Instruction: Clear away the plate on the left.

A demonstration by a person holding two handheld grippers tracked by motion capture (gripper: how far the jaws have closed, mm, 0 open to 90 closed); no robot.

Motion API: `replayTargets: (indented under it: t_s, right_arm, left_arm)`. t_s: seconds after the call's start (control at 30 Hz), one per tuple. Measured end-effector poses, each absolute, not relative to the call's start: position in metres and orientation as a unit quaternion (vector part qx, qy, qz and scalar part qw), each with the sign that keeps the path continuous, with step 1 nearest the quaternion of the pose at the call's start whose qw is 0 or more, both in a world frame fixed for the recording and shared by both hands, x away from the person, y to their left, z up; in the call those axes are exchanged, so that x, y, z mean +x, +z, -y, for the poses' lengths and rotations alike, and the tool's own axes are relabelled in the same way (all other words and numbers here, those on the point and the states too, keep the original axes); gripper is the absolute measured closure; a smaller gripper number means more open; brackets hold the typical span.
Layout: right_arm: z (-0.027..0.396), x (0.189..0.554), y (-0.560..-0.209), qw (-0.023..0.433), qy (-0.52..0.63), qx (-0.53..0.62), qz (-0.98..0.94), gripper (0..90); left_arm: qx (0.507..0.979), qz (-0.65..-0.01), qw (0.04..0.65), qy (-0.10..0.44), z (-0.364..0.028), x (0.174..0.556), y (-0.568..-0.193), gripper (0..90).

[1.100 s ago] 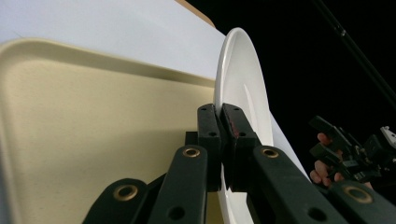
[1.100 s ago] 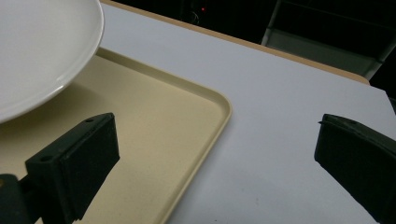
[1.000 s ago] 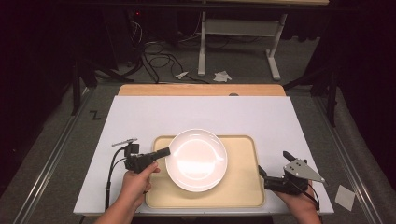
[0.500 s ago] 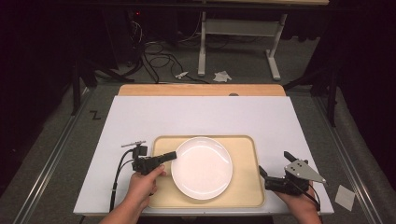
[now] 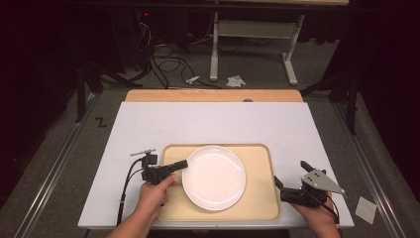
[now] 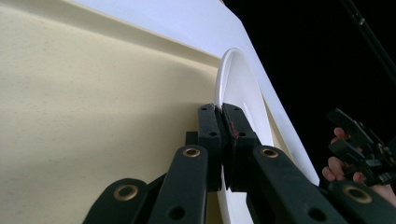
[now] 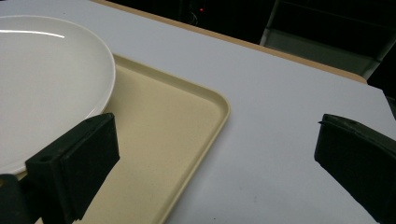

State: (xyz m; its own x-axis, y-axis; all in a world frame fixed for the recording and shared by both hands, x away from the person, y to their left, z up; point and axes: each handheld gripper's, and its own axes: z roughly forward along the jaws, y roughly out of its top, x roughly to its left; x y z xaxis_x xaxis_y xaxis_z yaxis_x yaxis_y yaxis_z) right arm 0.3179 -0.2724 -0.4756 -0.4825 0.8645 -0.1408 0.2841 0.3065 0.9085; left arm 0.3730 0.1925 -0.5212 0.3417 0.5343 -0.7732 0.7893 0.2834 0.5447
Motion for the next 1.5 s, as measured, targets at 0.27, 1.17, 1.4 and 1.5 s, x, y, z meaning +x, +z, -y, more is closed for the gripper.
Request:
replayTargets:
  t_s: [0.27,1.17,1.4,1.5]
  right_arm:
    - [0.273,0.318,-0.476,0.328,0.443,0.387,-0.739,0.8]
    - [0.272,0.317,-0.476,0.329,0.440,0.388,-0.740,0.8]
    - [0.273,0.317,-0.476,0.331,0.440,0.385,-0.741,0.8]
    - [0.272,0.317,-0.476,0.331,0.441,0.385,-0.740,0.8]
  left_arm:
    - [0.584,-0.590,0.548,-0.101,-0.200,0.374,-0.525,87.3]
    - [0.651,-0.590,0.477,-0.033,-0.191,0.375,-0.519,90.0]
    - [0.672,-0.559,0.485,0.036,-0.192,0.369,-0.502,83.9]
    - [0.675,-0.550,0.490,0.055,-0.193,0.367,-0.498,76.6]
